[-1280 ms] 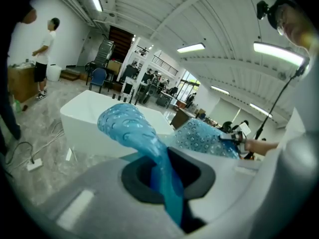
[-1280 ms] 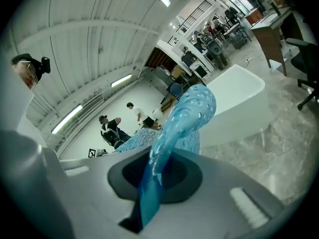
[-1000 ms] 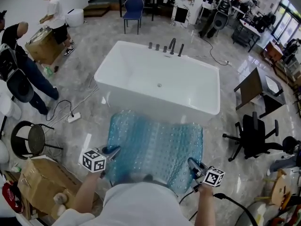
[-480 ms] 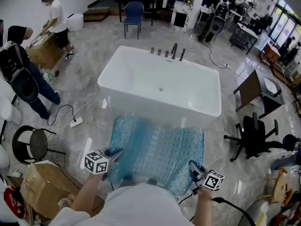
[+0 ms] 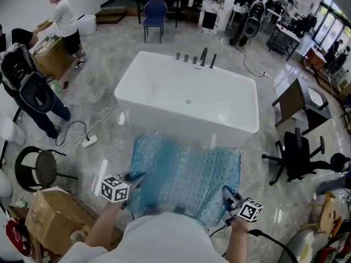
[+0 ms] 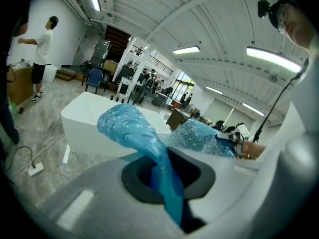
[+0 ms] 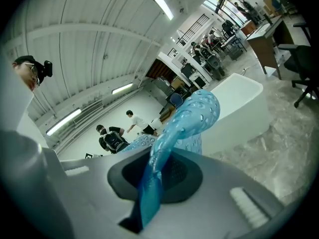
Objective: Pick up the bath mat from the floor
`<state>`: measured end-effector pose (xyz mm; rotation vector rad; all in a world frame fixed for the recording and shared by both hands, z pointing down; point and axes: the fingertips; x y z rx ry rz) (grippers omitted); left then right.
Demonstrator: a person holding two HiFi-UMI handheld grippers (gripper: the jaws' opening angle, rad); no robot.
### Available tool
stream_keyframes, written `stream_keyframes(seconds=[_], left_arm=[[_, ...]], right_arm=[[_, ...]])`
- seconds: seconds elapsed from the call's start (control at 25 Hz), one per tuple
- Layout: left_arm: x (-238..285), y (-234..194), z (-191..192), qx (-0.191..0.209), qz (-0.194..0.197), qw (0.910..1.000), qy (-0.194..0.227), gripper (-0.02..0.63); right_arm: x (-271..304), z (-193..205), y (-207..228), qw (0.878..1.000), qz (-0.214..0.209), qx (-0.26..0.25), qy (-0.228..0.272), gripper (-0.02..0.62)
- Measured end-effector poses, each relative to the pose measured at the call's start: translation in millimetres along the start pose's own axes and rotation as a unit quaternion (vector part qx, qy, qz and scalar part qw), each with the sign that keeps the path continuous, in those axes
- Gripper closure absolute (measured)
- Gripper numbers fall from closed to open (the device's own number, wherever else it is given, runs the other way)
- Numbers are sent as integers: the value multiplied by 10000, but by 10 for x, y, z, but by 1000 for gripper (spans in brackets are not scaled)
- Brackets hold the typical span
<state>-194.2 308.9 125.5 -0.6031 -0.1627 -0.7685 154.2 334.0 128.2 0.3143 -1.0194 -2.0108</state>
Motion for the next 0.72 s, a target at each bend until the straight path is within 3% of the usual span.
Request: stream_keyframes(seconds=[0.72], left_arm=[[18,-186,-95,-13,-35,10000,24,584]], right_arm=[[224,42,-23,10000,56,-25,-1,568]])
Point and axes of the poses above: the fingertips, and each gripper's own axes: x forward along the fingers, y to its right, z out of its underside, and after that the axes turned 8 degrees about y, right-handed
